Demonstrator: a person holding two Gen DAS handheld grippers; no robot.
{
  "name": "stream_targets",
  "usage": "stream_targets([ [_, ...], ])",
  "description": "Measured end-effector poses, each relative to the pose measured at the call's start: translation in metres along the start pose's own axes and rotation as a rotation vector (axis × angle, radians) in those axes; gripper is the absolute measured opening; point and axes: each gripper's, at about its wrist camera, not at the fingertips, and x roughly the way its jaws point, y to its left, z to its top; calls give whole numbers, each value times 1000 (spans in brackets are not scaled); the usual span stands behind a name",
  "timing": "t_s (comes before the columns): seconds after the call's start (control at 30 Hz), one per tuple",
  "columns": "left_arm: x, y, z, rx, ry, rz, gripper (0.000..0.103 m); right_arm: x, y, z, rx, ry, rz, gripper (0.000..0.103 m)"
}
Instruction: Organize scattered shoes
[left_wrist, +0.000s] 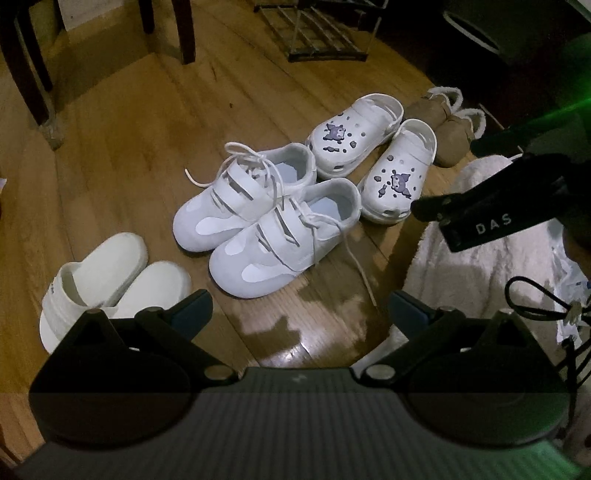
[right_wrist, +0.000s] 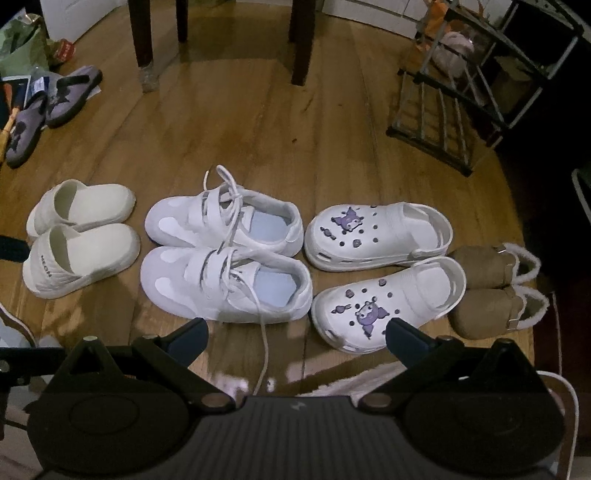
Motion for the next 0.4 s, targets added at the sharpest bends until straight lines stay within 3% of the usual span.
stream_targets([
  [0.4, -2, 6, -2, -29, 4, 16, 103, 4, -8, 3, 15, 3, -4, 102],
])
